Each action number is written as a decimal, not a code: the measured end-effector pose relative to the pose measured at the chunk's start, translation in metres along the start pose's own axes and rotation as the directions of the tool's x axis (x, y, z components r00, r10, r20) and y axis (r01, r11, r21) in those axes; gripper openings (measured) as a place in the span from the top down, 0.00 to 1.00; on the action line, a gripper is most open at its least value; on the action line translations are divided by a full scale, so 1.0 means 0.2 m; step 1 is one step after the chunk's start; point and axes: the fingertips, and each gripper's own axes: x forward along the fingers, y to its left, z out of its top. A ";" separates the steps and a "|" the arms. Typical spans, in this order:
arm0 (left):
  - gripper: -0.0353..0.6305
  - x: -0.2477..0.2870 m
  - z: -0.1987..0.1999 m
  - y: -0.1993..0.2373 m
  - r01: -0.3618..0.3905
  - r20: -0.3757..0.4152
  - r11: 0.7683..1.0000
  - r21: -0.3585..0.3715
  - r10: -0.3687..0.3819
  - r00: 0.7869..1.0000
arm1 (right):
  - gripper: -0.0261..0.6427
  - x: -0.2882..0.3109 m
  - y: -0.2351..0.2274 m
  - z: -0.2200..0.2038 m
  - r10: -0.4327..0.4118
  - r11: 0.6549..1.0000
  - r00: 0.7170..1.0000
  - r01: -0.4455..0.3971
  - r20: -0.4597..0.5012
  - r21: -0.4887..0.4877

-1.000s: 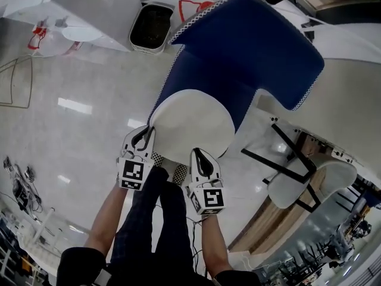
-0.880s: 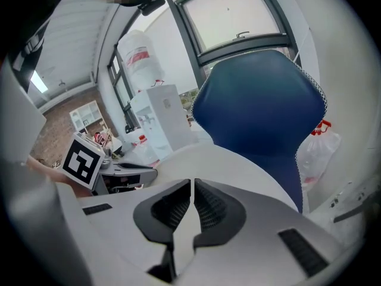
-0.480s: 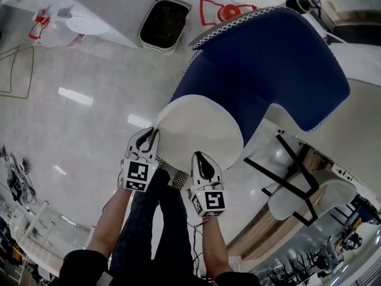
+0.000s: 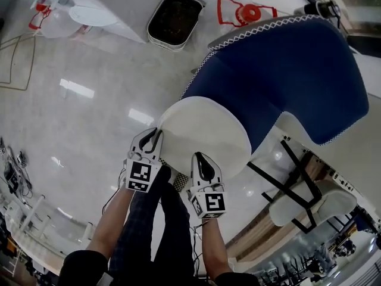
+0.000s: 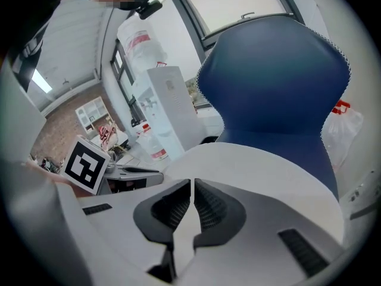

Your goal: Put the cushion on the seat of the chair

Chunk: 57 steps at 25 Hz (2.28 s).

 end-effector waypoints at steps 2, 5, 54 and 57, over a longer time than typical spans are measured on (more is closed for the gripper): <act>0.89 0.02 -0.02 0.02 0.000 0.002 1.000 -0.010 0.000 1.000 | 0.90 0.02 0.00 -0.02 0.001 1.000 1.000 -0.001 -0.005 0.002; 0.89 0.05 -0.04 0.04 -0.001 0.004 1.000 -0.019 0.001 1.000 | 0.90 0.03 0.00 -0.04 0.002 1.000 1.000 -0.002 -0.013 0.001; 0.79 -1.14 0.83 -0.53 -0.063 0.217 0.994 0.091 0.042 0.975 | 0.90 -1.11 0.38 0.69 0.028 0.991 0.972 0.003 0.232 -0.132; 0.83 -1.28 0.90 -0.62 -0.067 0.239 0.992 0.107 0.040 0.970 | 0.90 -1.25 0.41 0.77 0.031 0.990 0.965 0.006 0.260 -0.140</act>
